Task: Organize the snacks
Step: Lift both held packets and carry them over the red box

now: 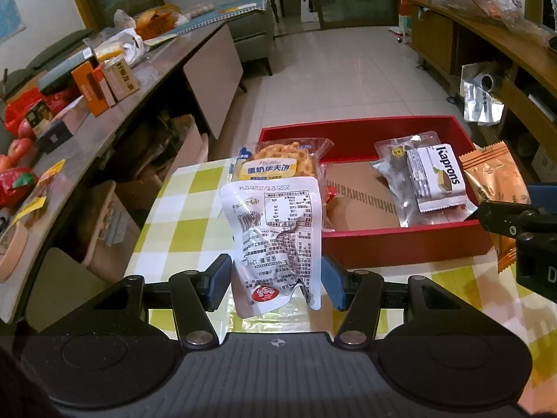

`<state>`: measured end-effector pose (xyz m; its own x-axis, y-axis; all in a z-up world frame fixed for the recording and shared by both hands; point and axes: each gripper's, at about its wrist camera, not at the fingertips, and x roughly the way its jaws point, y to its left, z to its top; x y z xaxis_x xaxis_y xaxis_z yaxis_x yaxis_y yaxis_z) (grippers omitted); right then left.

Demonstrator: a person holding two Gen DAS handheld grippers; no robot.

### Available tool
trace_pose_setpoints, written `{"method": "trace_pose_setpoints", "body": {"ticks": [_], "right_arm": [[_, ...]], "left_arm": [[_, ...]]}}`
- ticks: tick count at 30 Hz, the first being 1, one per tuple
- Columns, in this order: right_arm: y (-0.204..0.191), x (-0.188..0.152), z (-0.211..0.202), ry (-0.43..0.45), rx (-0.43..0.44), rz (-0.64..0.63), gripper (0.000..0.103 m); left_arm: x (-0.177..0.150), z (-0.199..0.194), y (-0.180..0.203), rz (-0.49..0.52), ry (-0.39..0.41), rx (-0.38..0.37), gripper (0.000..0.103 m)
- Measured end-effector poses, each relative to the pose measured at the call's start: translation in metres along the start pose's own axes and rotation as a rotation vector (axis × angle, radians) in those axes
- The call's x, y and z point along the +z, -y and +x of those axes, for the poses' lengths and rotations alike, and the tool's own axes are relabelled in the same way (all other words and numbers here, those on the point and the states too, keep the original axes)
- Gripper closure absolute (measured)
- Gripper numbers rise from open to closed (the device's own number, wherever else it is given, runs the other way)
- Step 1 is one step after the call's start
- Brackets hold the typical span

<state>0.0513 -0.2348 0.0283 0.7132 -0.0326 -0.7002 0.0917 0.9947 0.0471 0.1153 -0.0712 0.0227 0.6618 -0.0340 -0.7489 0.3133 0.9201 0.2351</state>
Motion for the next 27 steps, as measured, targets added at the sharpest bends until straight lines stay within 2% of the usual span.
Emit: {"method": "trace_pose_setpoints", "body": {"ticks": [27], "right_arm": [[0.002, 0.014, 0.011, 0.015, -0.004, 0.000, 0.054]], "left_arm": [[0.027, 0.014, 0.001, -0.002, 0.049, 0.047, 0.040]]}}
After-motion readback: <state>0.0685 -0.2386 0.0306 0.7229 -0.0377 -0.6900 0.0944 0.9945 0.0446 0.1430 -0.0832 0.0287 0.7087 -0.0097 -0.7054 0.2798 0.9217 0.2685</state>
